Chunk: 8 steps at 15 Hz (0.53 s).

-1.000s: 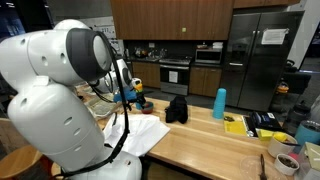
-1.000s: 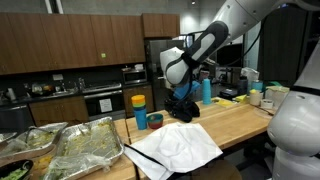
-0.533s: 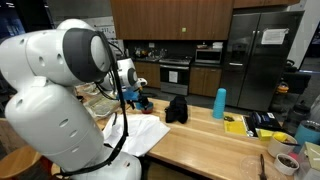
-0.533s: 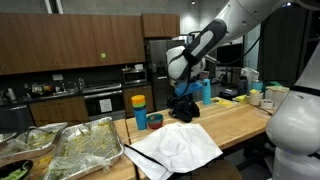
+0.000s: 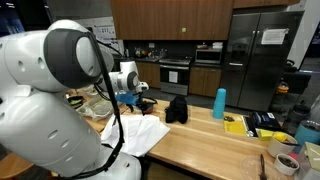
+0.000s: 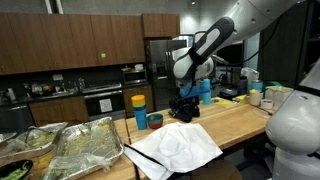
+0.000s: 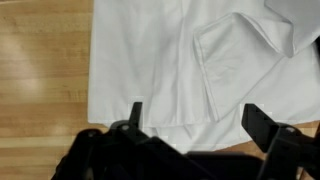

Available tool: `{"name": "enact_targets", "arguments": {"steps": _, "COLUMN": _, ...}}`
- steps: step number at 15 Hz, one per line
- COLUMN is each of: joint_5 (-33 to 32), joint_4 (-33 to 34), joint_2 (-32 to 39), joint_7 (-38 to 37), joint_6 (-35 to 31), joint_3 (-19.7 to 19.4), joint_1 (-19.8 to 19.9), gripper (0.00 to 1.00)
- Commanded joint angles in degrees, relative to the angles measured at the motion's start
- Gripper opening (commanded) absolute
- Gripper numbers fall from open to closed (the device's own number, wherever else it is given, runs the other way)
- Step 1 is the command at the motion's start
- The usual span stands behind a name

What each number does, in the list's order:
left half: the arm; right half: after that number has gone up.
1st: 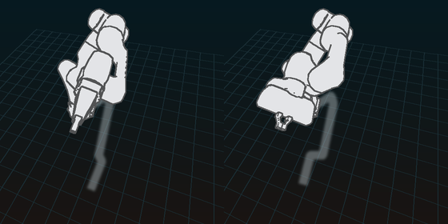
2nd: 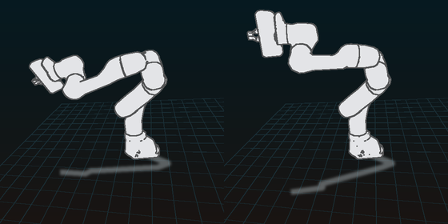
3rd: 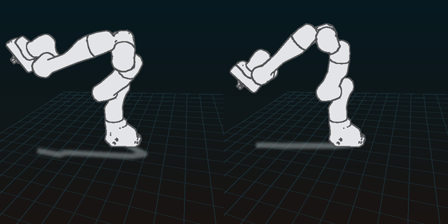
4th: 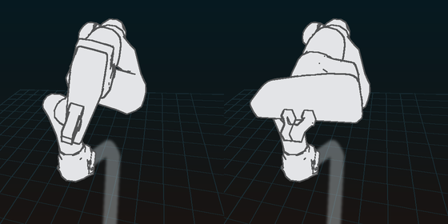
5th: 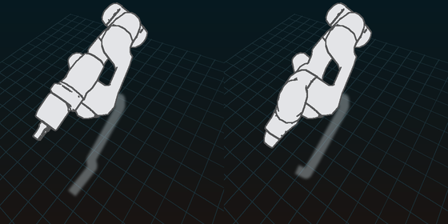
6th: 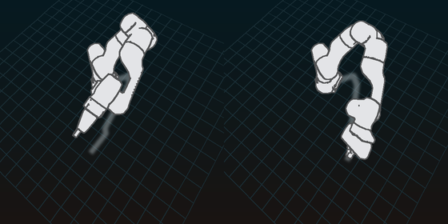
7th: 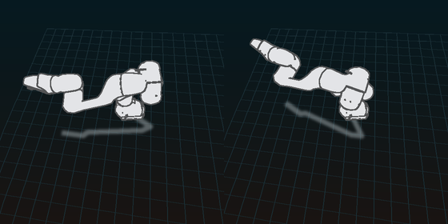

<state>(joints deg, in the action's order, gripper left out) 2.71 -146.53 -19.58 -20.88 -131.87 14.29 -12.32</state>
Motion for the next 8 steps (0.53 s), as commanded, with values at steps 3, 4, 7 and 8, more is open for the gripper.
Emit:
{"name": "enact_targets", "arguments": {"steps": 3, "joint_5": 1.82, "joint_4": -5.77, "joint_2": -3.82, "joint_7": -0.24, "joint_6": -0.68, "joint_3": -1.55, "joint_1": 2.44, "gripper": 1.00}}
{"name": "enact_targets", "arguments": {"steps": 4, "joint_5": 1.78, "joint_4": -6.52, "joint_2": -3.84, "joint_7": -0.10, "joint_6": -1.07, "joint_3": -2.00, "joint_1": 3.06, "gripper": 1.00}}
{"name": "enact_targets", "arguments": {"steps": 7, "joint_5": 0.84, "joint_4": -8.78, "joint_2": -3.89, "joint_7": -0.10, "joint_6": -2.81, "joint_3": -3.04, "joint_1": 5.25, "gripper": 1.00}}
{"name": "enact_targets", "arguments": {"steps": 8, "joint_5": 1.09, "joint_4": -9.46, "joint_2": -3.52, "joint_7": 0.25, "joint_6": -3.67, "joint_3": -3.57, "joint_1": 5.83, "gripper": 1.00}}
